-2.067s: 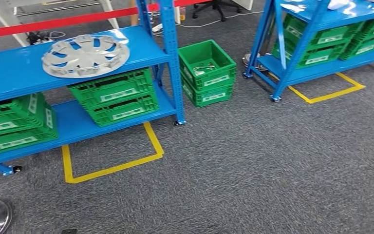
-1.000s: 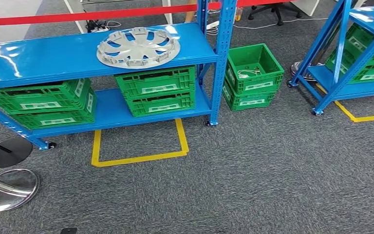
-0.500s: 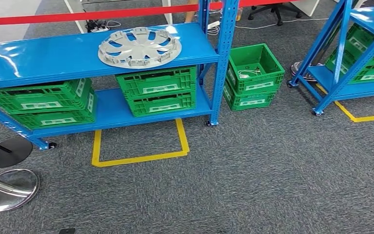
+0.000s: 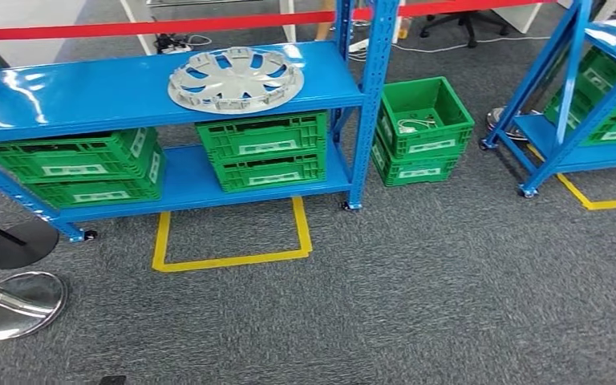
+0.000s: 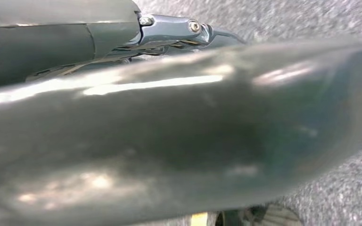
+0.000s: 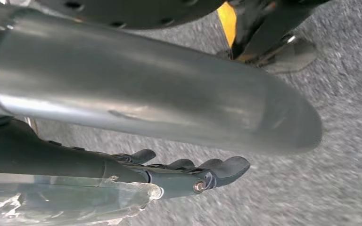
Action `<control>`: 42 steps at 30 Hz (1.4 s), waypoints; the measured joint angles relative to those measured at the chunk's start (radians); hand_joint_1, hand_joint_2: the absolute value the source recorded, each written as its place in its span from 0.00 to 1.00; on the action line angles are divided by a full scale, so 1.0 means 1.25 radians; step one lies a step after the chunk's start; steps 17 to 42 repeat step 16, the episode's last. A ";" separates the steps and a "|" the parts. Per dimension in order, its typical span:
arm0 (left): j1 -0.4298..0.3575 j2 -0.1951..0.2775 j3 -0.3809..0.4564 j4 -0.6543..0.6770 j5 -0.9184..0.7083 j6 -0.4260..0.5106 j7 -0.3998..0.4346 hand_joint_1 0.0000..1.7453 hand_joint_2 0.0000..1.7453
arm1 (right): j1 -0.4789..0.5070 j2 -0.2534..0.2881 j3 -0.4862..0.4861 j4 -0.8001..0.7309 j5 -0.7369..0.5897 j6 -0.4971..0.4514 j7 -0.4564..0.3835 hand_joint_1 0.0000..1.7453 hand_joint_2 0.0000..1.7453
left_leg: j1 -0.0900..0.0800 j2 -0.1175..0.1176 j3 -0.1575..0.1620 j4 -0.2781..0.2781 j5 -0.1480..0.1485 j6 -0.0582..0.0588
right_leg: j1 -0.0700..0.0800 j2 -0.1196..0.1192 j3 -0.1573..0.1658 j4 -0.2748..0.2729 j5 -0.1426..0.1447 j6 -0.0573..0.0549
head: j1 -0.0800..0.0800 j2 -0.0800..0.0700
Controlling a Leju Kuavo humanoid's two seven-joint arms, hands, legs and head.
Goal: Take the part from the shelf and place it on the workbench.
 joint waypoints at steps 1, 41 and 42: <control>0.000 0.001 0.000 0.000 0.000 0.000 0.000 0.00 0.00 | 0.000 0.000 0.000 0.001 0.000 0.000 0.000 0.00 0.00 | 0.003 -0.006 -0.005 0.008 -0.002 -0.009 | -0.001 0.014 0.012 -0.022 0.003 -0.005 | -0.001 0.000; -0.003 0.000 0.000 0.000 -0.005 0.004 0.000 0.00 0.00 | 0.003 -0.004 0.000 0.004 -0.007 0.001 0.000 0.00 0.00 | -0.018 0.118 -0.045 0.086 -0.004 0.001 | 0.018 -0.098 0.031 -0.034 0.000 -0.056 | -0.034 0.000; -0.003 0.000 0.000 0.000 -0.005 0.004 0.000 0.00 0.00 | 0.003 -0.004 0.000 0.004 -0.007 0.001 0.000 0.00 0.00 | -0.018 0.118 -0.045 0.086 -0.004 0.001 | 0.018 -0.098 0.031 -0.034 0.000 -0.056 | -0.034 0.000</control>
